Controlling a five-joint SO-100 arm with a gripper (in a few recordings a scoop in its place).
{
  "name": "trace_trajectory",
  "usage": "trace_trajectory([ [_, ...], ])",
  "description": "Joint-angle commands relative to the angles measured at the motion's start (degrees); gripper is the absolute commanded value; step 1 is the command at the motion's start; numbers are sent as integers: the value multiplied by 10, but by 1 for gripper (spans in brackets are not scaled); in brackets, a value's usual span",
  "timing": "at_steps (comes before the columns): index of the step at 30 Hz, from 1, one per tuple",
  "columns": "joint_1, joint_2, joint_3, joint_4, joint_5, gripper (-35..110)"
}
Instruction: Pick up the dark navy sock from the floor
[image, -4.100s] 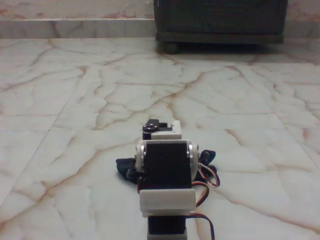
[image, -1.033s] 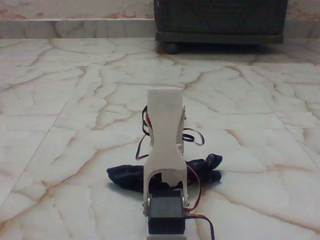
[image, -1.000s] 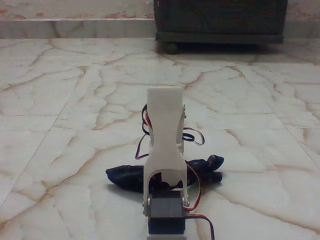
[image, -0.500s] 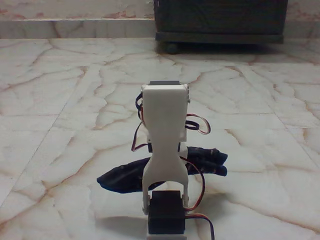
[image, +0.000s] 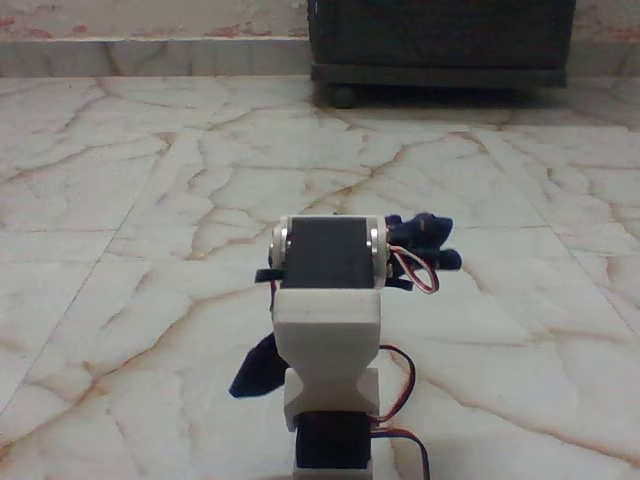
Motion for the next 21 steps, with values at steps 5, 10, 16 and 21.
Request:
trace_trajectory([
  [5, -12, 170, 110, -98, -127, 0],
  [10, -23, 174, 166, -229, -207, 0],
  [16, -53, 176, 214, -352, -314, 0],
  [21, -35, 176, 250, -403, -385, 0],
])
